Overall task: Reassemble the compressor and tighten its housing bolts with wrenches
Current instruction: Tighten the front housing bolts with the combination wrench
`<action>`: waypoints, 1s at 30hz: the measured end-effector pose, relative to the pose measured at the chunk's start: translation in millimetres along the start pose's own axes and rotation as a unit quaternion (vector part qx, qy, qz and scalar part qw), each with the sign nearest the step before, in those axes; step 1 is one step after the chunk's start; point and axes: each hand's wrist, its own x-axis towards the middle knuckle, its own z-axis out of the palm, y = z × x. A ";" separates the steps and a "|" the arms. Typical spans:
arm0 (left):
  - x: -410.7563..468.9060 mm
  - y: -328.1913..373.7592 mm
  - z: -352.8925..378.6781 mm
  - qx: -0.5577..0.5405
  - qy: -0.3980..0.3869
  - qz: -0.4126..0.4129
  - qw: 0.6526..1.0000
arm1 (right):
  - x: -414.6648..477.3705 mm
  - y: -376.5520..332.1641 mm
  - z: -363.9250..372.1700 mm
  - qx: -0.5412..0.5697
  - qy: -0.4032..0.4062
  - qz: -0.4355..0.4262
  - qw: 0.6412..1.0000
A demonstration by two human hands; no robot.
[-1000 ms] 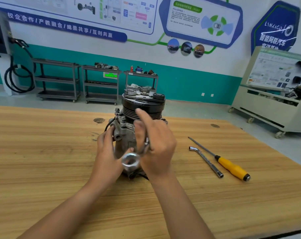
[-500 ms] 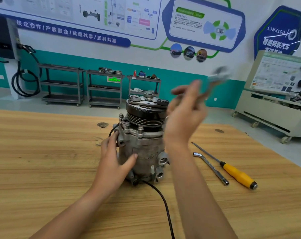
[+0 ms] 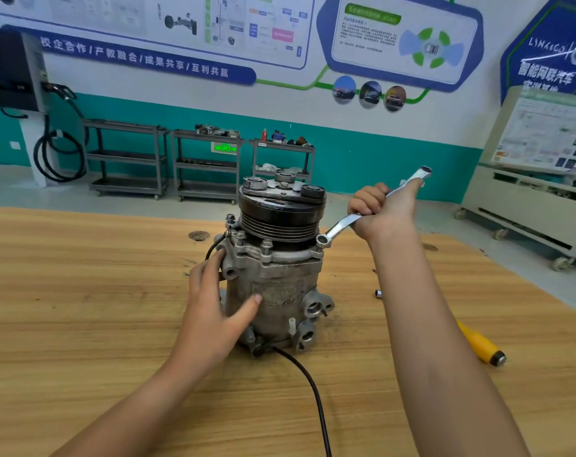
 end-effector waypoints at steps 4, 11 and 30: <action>0.2 0.4 0.3 0.003 0.000 -0.004 1.000 | 14.2 3.2 3.2 -0.029 0.014 0.036 0.999; 0.6 -0.9 0.9 0.007 0.004 -0.004 1.000 | 30.6 14.2 11.1 -0.089 0.006 0.136 0.987; 0.0 -0.5 0.9 -0.006 -0.002 -0.007 1.000 | -1.6 11.4 -35.9 0.070 0.128 -0.049 0.988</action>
